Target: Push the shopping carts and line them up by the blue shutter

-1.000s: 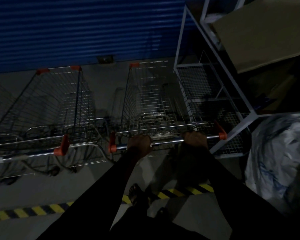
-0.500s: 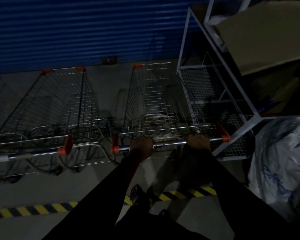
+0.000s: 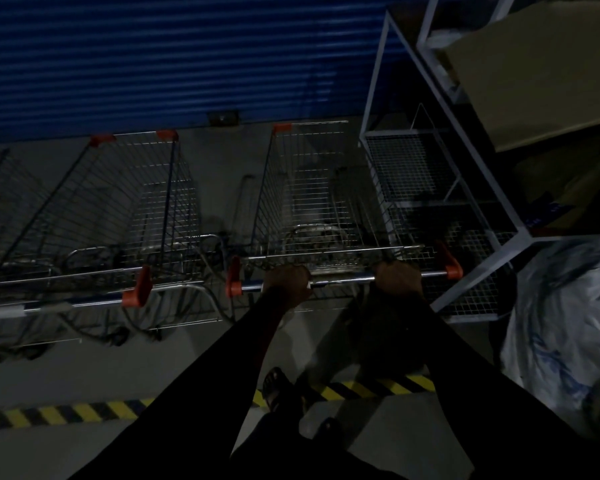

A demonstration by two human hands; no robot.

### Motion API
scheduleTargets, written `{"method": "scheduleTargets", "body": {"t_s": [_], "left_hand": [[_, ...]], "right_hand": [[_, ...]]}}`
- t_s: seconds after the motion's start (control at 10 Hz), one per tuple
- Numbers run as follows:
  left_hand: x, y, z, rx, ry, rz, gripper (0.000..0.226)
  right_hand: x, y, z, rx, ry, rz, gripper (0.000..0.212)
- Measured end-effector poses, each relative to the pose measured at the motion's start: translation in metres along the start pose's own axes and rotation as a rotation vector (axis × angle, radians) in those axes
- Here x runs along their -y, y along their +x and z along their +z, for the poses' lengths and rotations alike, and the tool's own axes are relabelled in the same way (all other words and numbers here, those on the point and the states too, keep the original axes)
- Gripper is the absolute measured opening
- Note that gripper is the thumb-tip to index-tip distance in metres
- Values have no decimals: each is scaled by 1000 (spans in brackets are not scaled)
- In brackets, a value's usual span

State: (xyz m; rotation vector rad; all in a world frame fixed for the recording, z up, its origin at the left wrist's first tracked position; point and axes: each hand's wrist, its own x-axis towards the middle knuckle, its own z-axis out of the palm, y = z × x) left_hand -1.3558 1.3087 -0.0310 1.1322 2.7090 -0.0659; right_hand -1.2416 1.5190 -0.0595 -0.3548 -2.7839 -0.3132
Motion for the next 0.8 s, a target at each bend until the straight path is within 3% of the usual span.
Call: {"method": "scheduleTargets", "body": {"t_s": [0.3, 0.4, 0.5, 0.7, 0.8], "left_hand": [[-4, -4, -2, 25, -29, -41, 38], [-3, -7, -3, 29, -84, -36, 41], [-3, -16, -3, -61, -119, -30, 60], [38, -55, -17, -419, -145, -190, 72], [69, -74, -12, -451, -70, -291, 75]], "right_hand": [[2, -6, -8, 2, -12, 93, 26], [10, -4, -21, 167, 44, 152, 22], [20, 1, -30, 420, 257, 193, 65], [82, 27, -53, 202, 408, 89, 68], [111, 39, -55, 124, 466, 8, 61]]}}
